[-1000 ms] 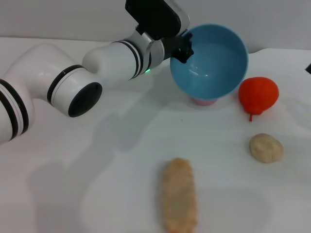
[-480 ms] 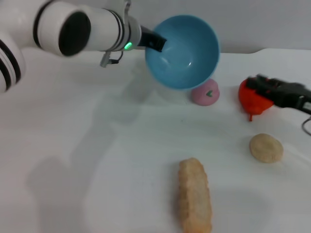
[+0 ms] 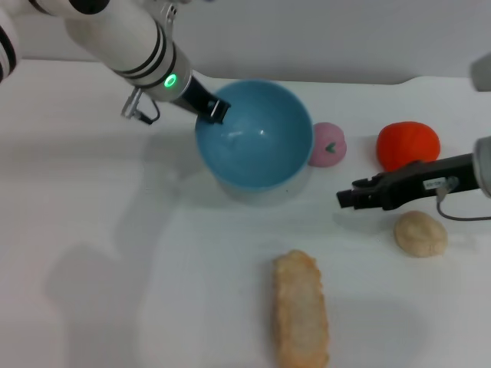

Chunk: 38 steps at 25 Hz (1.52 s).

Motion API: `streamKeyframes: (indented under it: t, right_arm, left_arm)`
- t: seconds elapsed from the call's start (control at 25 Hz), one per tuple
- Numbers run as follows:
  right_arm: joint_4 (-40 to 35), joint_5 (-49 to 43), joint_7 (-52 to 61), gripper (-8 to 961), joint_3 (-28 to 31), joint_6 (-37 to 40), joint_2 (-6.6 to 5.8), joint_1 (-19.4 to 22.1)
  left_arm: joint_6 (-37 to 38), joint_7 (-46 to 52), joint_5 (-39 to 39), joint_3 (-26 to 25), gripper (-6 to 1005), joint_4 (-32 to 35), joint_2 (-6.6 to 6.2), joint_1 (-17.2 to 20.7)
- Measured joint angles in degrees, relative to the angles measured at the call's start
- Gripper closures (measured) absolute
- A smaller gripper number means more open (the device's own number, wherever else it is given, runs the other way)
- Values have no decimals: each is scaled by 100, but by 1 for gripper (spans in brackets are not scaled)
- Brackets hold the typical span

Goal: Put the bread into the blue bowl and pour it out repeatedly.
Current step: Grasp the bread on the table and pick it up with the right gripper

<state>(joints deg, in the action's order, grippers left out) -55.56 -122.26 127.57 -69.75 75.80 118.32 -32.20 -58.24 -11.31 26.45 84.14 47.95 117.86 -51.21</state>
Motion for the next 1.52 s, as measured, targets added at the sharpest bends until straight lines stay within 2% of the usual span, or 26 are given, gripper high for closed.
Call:
streamKeyframes:
  t: [0.16,0.36,0.56,0.68,0.88,1.04,1.32,1.52]
  right_arm:
    - [-100,-484,625,525,-468,206,9,-437]
    - [188,-889,1507,525,-1313,187,33,-1006]
    - [582,-862,1863,525,-1954,-22,76,-1312]
    - [702,-757,2090,525,-2092,-199,85,-1328]
    - [1214,-55,2103,524,-2138,-365,84,-1299]
    - [1511,64,2103,524,-2318,-473,99,-1313]
    - [1617,211,2140,525,-2641,-559,99,-1371]
    - [1732,366,2142,524,-3091,-938,111,-1415]
  left_arm:
    - [-396,0,-16,-160,999,-8,-11,63]
    - [-567,-11,-17,-451,999,-3,-18,220]
    - [-565,-12,-6,-457,999,20,-12,291]
    - [-541,-12,-2,-458,1000,21,-11,293]
    - [-523,-50,1,-456,1000,21,-3,288]
    - [-483,-83,1,-448,1000,23,8,256]
    - [-459,-83,0,-411,999,31,9,211]
    - [-458,-83,0,-407,1000,31,9,207]
